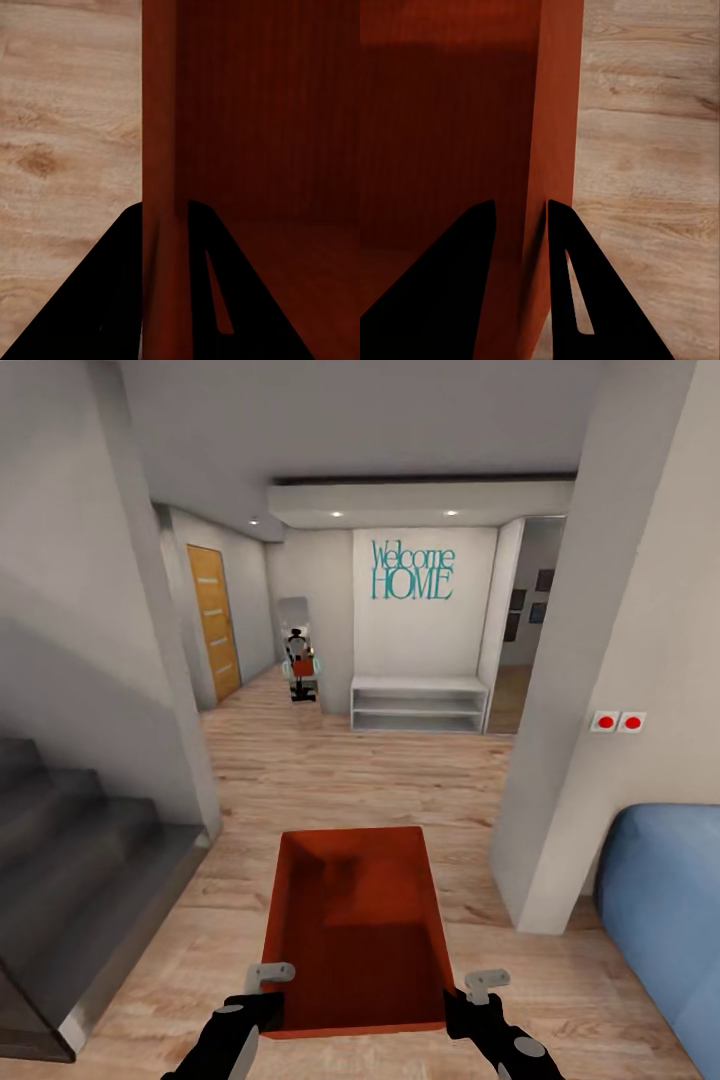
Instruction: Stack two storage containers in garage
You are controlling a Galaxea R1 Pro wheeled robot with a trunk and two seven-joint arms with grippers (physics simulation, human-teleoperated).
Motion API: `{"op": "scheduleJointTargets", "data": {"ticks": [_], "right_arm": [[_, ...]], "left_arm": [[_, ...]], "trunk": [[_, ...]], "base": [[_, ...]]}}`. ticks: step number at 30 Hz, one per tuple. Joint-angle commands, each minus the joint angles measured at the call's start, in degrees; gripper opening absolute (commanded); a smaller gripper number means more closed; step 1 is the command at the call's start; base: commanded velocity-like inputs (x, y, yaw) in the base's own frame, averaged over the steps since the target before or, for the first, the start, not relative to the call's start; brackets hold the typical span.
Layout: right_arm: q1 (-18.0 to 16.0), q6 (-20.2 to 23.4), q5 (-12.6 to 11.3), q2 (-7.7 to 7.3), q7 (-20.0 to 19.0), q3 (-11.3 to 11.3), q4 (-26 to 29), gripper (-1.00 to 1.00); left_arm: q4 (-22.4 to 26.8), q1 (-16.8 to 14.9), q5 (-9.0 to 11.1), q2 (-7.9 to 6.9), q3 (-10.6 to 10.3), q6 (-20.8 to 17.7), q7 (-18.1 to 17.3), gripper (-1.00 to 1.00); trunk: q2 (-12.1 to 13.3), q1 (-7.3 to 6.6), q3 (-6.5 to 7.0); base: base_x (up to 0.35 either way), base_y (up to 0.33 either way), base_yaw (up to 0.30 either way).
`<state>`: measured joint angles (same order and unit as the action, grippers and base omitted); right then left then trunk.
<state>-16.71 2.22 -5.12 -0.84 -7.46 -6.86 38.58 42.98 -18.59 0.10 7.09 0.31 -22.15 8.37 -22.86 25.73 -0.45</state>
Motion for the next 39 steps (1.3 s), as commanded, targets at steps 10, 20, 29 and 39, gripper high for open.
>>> {"op": "scheduleJointTargets", "data": {"ticks": [10, 20, 29, 39], "right_arm": [[0.0, 0.2, 0.3, -0.13, -0.1, -0.8, 0.2, -1.0], [0.0, 0.2, 0.4, -0.13, -0.1, -0.8, 0.2, -1.0], [0.0, 0.2, 0.4, -0.13, -0.1, -0.8, 0.2, -1.0], [0.0, 0.2, 0.4, -0.13, -0.1, -0.8, 0.2, -1.0]], "left_arm": [[0.0, 0.0, -1.2, -0.85, 0.9, -0.5, 1.1, -1.0], [0.0, 0.0, -1.2, -0.85, 0.9, -0.6, 1.1, -1.0], [0.0, 0.0, -1.2, -0.85, 0.9, -0.5, 1.1, -1.0], [0.0, 0.0, -1.2, -0.85, 0.9, -0.5, 1.1, -1.0]], "trunk": [[-0.1, 0.06, -0.04], [-0.1, 0.06, -0.04], [-0.1, 0.06, -0.04], [-0.1, 0.06, -0.04]], "base": [[0.322, 0.0, 0.0], [0.324, 0.0, 0.0], [0.324, 0.0, 0.0], [0.324, 0.0, 0.0]]}}
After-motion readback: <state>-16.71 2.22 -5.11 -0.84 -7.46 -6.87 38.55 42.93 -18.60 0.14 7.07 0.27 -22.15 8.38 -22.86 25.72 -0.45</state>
